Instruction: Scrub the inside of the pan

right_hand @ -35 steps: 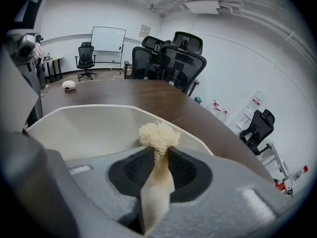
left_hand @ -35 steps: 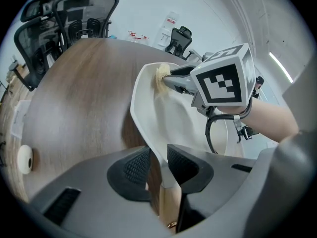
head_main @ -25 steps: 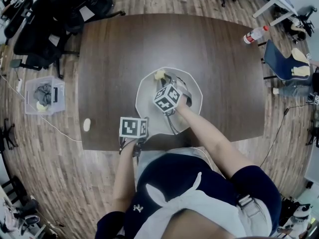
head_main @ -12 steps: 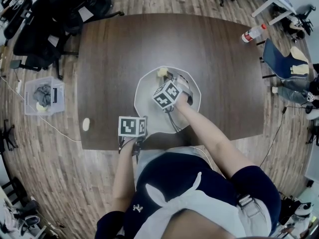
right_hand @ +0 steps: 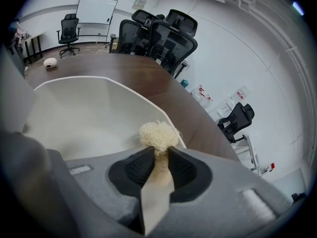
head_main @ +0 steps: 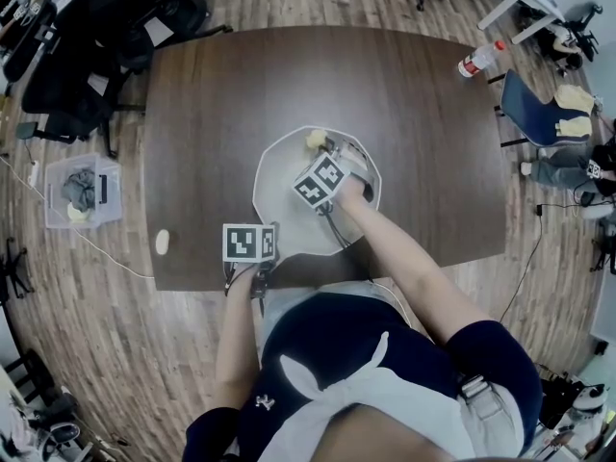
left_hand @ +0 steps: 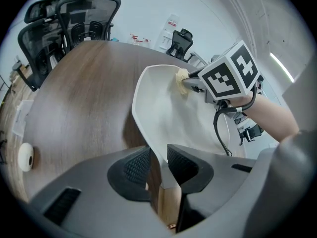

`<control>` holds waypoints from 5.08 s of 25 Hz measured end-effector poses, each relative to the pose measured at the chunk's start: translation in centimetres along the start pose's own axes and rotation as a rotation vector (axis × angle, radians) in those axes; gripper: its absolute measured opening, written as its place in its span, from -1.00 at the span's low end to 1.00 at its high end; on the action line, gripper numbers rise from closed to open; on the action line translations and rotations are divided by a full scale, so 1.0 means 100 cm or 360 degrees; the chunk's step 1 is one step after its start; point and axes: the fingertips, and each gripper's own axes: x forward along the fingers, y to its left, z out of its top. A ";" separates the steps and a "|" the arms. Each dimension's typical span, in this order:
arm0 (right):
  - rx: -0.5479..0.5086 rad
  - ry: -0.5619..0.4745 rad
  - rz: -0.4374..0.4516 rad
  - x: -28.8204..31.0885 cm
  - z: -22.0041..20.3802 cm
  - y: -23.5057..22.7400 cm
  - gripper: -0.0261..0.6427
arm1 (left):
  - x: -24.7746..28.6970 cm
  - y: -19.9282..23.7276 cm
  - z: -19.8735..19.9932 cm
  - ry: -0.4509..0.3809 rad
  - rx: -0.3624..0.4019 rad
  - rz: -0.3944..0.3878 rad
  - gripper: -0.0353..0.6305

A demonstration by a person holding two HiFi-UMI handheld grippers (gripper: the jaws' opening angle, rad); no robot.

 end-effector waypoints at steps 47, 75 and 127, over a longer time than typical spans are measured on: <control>-0.0507 0.0860 0.0461 -0.033 -0.122 0.024 -0.68 | -0.002 0.001 -0.002 -0.0074 -0.0078 0.0078 -0.62; -0.0396 0.1253 0.1166 -0.080 -0.166 0.086 -0.68 | -0.001 -0.004 -0.002 -0.0080 -0.0112 0.0104 -0.63; -0.0008 -0.0079 0.1756 -0.112 -0.048 0.204 -0.68 | 0.005 -0.010 -0.006 -0.0044 -0.0078 0.0085 -0.64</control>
